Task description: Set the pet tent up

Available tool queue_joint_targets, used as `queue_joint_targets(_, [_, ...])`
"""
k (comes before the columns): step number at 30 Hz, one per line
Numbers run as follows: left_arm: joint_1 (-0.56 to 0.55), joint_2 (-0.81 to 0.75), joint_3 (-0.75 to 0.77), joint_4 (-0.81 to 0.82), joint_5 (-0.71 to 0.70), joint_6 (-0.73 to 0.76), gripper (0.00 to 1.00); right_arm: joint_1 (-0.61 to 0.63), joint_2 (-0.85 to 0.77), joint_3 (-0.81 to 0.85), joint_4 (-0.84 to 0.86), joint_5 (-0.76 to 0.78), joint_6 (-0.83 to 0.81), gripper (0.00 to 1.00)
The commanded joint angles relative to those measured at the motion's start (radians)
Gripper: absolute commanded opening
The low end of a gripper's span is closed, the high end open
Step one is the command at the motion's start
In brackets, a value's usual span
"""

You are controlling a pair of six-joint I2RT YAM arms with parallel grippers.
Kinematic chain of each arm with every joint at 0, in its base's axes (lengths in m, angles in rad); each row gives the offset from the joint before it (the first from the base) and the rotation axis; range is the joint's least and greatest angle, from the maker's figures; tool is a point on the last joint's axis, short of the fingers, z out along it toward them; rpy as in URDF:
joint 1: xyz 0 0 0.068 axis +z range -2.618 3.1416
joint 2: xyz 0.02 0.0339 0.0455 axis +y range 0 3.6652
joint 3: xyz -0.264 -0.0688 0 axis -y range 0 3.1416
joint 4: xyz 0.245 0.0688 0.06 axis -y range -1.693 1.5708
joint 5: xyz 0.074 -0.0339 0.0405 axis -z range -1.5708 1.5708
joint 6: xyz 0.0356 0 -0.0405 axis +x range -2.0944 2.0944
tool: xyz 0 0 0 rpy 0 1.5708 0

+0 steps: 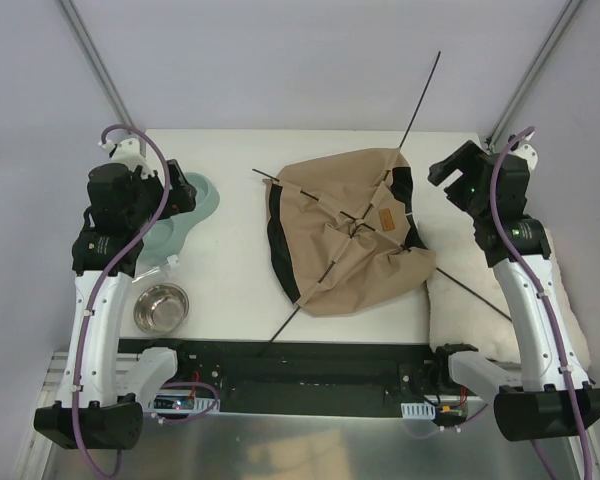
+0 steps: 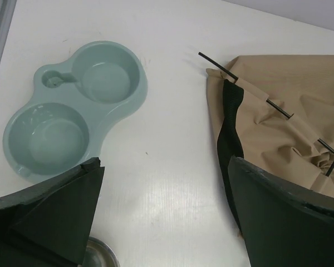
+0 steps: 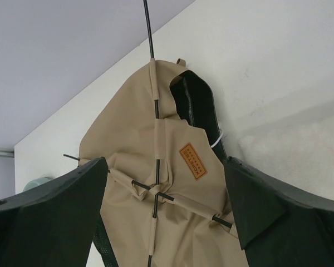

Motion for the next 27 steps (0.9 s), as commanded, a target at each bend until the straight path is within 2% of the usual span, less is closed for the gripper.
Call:
queue_joint_targets(1, [0.0, -0.005, -0.01, 0.042, 0.038, 0.001, 0.99, 0.0, 0.01, 0.014, 0.019, -0.074, 0.004, 0.99])
queue_joint_targets(6, [0.0, 0.017, -0.071, 0.066, 0.044, -0.035, 0.99, 0.021, 0.021, 0.0, 0.116, -0.21, -0.051, 0.99])
queue_joint_targets(12, [0.0, 0.03, -0.129, 0.126, 0.116, -0.13, 0.99, 0.059, 0.134, 0.063, 0.174, -0.355, -0.055, 0.98])
queue_joint_targets(15, [0.001, 0.044, -0.143, 0.126, 0.052, -0.204, 0.99, 0.093, 0.206, 0.097, 0.203, -0.369, -0.062, 0.96])
queue_joint_targets(17, [0.001, 0.059, -0.148, 0.135, 0.089, -0.154, 0.99, 0.124, 0.259, 0.147, 0.203, -0.372, -0.081, 0.95])
queue_joint_targets(19, [0.0, 0.093, -0.146, 0.14, 0.186, -0.028, 0.99, 0.164, 0.315, 0.175, 0.219, -0.361, -0.137, 0.95])
queue_joint_targets(21, [-0.002, 0.148, -0.134, 0.149, 0.217, -0.009, 0.99, 0.197, 0.386, 0.201, 0.251, -0.362, -0.185, 0.91])
queue_joint_targets(25, [-0.006, 0.271, -0.063, 0.178, 0.382, -0.048, 0.99, 0.265, 0.57, 0.339, 0.222, -0.411, -0.249, 0.67])
queue_joint_targets(27, [-0.011, 0.325, -0.053, 0.229, 0.393, -0.08, 0.99, 0.302, 0.651, 0.385, 0.24, -0.415, -0.285, 0.57])
